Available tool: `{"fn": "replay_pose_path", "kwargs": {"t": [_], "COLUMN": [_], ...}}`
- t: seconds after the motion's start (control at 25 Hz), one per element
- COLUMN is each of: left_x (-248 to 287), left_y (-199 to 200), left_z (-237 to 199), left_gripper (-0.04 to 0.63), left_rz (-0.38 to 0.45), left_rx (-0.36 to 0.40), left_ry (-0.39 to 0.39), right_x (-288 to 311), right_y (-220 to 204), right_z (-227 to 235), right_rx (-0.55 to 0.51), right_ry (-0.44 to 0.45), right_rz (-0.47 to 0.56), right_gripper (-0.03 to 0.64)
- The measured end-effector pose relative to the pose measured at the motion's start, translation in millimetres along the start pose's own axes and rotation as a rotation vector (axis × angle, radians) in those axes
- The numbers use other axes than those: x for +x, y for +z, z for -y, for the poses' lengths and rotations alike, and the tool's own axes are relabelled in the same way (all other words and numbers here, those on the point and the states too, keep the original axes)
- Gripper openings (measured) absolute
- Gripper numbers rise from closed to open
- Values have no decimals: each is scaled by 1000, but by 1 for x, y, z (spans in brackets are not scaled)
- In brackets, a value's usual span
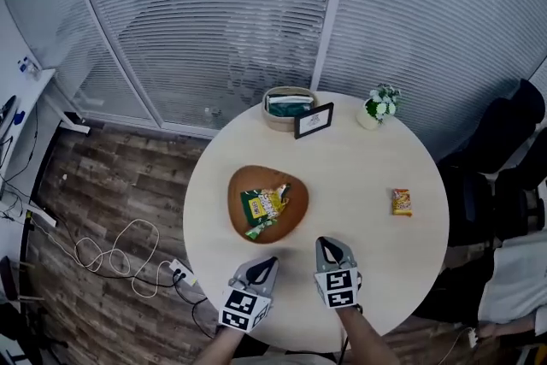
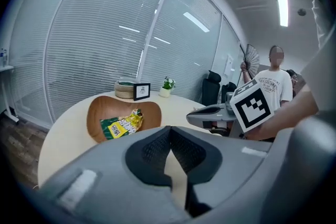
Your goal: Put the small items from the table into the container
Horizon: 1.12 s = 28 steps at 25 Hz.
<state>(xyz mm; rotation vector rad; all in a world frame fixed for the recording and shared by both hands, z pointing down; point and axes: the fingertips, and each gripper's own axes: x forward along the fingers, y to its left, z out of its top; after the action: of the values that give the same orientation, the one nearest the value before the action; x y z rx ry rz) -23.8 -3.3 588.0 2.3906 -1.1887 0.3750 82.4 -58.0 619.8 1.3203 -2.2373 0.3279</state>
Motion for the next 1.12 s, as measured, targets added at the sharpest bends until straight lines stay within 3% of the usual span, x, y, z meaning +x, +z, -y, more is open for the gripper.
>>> {"fn": "replay_pose_path", "kwargs": {"t": [0.24, 0.48, 0.72, 0.92, 1.12], "left_x": [51, 99, 137, 168, 182], "left_y": [6, 13, 18, 35, 49], "left_z": [53, 94, 111, 108, 109], "left_gripper": [-6, -8, -6, -3, -3], "left_rz": [-28, -61, -85, -70, -56], "left_rx": [42, 66, 44, 46, 45], "left_ry": [-117, -183, -202, -151, -117], "right_x": [-58, -85, -88, -76, -50], "right_y": [-57, -88, -98, -98, -95], "right_z": [63, 111, 153, 224, 299], "right_rx": [188, 258, 289, 326, 357], "right_ry": [-114, -152, -191, -294, -357], "right_rz": [-12, -37, -34, -15, -2], "right_gripper": [2, 2, 2, 3, 149]}}
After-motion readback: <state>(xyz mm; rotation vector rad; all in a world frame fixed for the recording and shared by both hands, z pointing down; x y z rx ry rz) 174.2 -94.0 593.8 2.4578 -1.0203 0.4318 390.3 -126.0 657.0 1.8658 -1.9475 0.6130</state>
